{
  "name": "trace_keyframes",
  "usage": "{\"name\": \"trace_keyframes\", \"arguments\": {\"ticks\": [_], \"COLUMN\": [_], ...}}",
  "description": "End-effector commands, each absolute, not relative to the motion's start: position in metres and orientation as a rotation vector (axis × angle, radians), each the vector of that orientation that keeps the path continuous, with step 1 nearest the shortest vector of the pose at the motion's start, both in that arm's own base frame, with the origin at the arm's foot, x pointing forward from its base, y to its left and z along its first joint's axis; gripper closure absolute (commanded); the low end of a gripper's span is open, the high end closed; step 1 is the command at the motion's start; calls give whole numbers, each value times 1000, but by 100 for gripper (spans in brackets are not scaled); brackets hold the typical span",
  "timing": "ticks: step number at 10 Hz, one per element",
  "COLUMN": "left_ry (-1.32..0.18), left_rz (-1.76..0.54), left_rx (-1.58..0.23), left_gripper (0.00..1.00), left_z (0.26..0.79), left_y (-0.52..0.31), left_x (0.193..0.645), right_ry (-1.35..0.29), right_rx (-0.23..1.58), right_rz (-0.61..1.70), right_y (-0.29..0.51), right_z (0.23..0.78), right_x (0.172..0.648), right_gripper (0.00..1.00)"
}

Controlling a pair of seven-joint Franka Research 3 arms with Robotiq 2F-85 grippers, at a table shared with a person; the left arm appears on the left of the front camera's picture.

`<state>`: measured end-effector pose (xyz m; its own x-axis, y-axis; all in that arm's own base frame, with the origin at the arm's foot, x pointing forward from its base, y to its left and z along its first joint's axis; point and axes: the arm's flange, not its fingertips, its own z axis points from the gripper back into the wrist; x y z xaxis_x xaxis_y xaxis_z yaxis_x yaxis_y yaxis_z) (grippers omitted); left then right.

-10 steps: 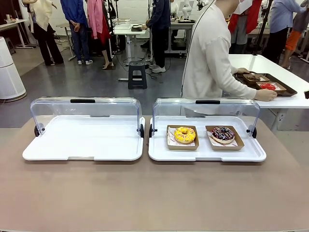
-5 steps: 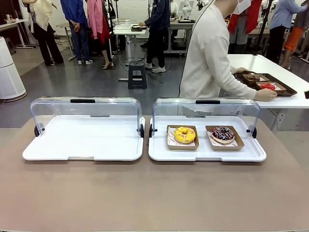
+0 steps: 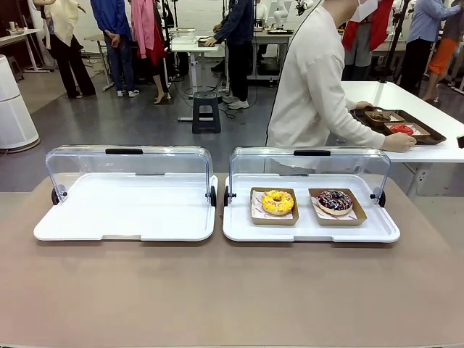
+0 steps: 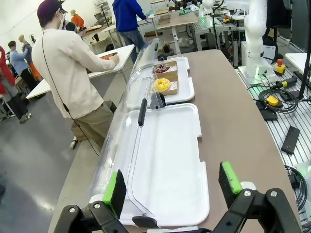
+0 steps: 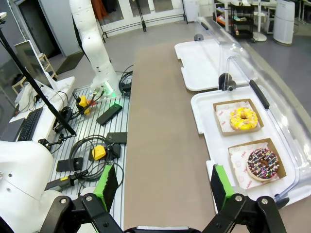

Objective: Provide the desired donut to the person.
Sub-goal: Place the picked Paper togo box onto the Handle tray extended by the person.

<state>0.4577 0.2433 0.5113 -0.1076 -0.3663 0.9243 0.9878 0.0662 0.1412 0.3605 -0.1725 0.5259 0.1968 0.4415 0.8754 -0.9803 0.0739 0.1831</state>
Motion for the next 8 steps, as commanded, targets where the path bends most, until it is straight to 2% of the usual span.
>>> {"name": "trace_keyframes", "arguments": {"ticks": [1, 8], "left_ry": [-1062, -1062], "left_rz": [-1385, -1385], "left_rx": [-804, -804], "left_gripper": [0, 0], "left_z": [512, 512], "left_y": [245, 245], "left_x": [457, 457], "right_ry": [-751, -751], "right_rx": [939, 939], "right_rz": [1235, 1235], "right_y": [-171, -171], "right_z": [526, 526], "right_x": [360, 360], "right_gripper": [0, 0]}}
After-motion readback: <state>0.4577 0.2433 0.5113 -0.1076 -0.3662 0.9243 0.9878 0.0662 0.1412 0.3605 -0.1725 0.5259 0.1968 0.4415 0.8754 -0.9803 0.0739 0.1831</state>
